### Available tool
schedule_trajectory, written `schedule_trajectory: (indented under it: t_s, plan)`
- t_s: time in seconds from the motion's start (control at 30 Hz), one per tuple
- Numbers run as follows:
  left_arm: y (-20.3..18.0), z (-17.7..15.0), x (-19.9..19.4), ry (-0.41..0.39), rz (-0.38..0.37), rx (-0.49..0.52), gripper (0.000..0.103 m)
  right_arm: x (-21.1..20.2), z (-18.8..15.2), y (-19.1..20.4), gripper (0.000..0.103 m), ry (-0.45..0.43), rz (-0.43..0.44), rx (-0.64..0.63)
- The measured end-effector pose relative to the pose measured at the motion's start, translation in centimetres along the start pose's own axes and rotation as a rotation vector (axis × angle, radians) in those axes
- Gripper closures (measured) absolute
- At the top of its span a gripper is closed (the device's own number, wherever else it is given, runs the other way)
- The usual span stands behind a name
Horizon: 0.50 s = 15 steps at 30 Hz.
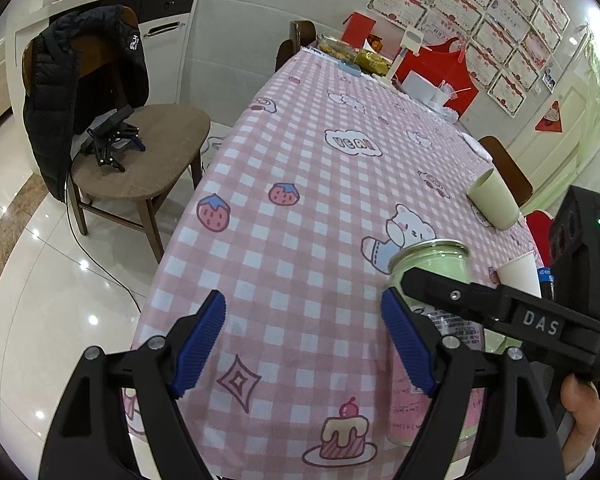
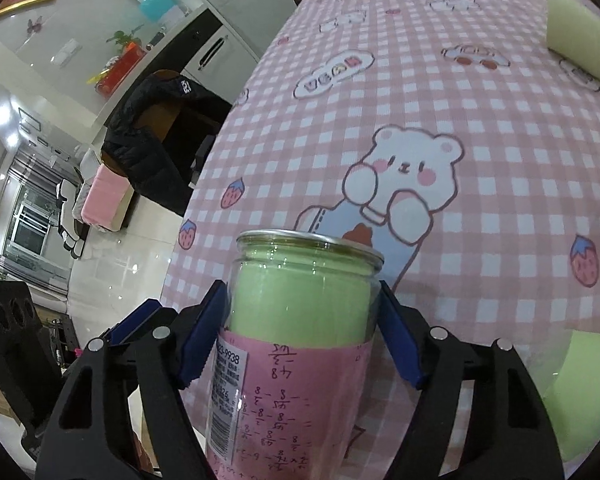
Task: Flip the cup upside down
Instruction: 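Grasp the upright canister with the right tool while the left tool releases it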
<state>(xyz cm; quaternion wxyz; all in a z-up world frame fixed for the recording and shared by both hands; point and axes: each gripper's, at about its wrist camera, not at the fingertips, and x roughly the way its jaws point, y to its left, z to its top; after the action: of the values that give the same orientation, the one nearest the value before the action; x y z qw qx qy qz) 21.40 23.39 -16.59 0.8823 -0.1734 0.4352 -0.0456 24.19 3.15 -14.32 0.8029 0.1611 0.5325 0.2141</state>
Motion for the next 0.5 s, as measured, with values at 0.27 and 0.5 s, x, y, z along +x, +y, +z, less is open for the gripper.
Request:
schedule_trajectory:
  t_s: [0.27, 0.5]
  plan:
    - [-1.6, 0.6, 0.0, -0.013, -0.011, 0.022, 0.024, -3.8, 0.2, 1.0, 0.033, -0.161, -0.11, -0.091]
    - [-3.2, 0.8, 0.3, -0.012, -0.025, 0.059, 0.024, -5.6, 0.2, 2.1, 0.034, -0.319, -0.216, -0.186]
